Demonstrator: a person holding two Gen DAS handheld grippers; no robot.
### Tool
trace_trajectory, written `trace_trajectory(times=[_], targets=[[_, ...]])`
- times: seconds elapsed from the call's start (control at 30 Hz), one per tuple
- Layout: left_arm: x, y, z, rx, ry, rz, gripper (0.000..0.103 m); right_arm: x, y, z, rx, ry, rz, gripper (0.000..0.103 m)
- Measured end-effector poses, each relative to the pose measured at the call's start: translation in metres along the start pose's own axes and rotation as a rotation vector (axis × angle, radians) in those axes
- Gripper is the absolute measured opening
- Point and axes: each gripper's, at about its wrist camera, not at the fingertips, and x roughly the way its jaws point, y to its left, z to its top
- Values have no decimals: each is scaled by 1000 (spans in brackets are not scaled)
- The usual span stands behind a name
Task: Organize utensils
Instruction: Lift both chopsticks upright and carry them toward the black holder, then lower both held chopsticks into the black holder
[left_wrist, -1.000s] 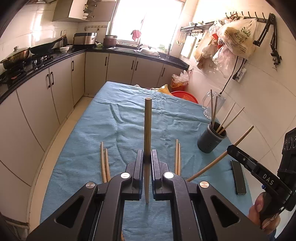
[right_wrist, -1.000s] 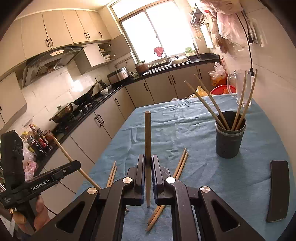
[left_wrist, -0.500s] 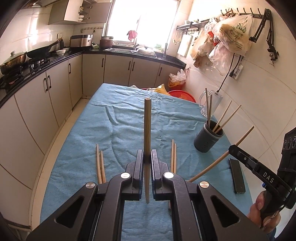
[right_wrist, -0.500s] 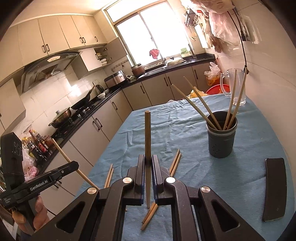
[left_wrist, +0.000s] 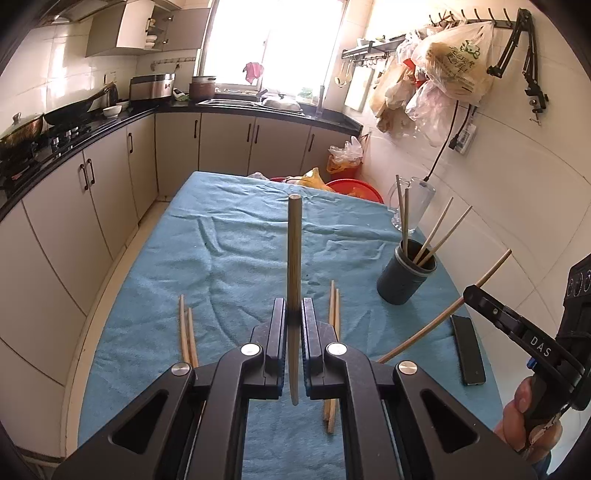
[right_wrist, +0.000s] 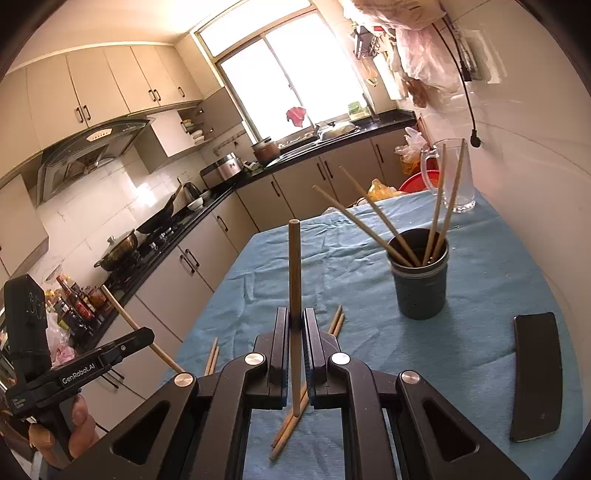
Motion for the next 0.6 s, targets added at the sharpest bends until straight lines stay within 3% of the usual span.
trace_trajectory(times=[0.6], targets=[[6,-50,16,77,3,-50,7,-33,-43,13,71,-66,-57,8]])
